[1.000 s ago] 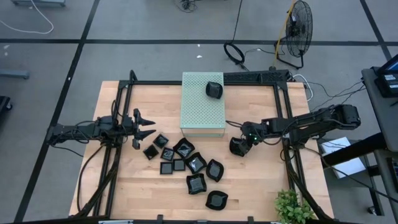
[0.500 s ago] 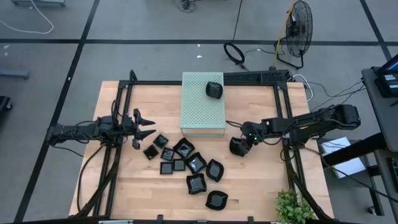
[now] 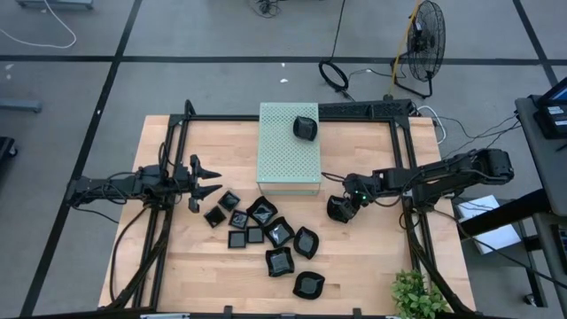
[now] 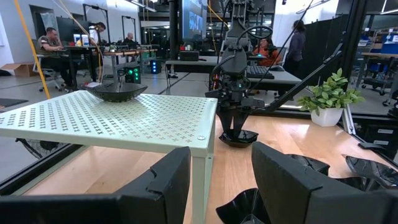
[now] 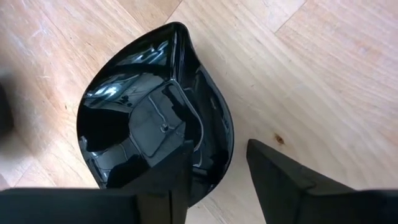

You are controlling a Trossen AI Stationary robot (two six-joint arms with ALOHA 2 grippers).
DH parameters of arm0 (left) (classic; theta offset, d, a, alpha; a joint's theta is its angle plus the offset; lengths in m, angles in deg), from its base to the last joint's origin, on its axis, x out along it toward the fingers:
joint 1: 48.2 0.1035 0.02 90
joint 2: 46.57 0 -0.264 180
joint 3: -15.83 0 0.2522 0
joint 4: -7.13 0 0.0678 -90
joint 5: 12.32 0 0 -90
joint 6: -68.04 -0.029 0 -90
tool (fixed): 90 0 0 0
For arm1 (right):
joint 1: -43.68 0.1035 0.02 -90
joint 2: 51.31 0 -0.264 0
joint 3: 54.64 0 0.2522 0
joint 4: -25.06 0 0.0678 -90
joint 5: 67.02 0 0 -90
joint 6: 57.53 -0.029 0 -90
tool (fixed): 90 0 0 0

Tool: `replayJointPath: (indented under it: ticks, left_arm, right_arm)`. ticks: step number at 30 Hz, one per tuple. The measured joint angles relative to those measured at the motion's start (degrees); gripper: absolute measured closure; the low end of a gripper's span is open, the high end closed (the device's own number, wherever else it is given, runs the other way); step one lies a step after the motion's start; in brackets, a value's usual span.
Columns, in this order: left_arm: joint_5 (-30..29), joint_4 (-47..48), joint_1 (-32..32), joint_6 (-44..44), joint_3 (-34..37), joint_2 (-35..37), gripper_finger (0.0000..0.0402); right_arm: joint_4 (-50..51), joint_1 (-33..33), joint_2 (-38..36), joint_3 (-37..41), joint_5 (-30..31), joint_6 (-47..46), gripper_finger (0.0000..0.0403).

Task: Pick & Place Mini shaped plates
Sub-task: Stack the black leaf-shaped plate on top of the other leaf-shaped plates on the shelf

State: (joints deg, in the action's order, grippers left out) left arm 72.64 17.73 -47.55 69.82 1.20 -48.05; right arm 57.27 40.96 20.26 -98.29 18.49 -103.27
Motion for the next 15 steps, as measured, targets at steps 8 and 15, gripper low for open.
replayJointPath:
  ticks: [8, 15]
  left_arm:
    - [0.0, 0.0, 0.02, 0.0, 0.0, 0.0, 0.0227]
    - [-0.01, 0.0, 0.01, 0.0, 0.0, -0.01, 0.0227]
  right_arm:
    - [0.16, 0.0, 0.02, 0.0, 0.18, 0.99, 0.0305]
    - [-0.35, 0.0, 0.04, 0.02, 0.24, 1.5, 0.0337]
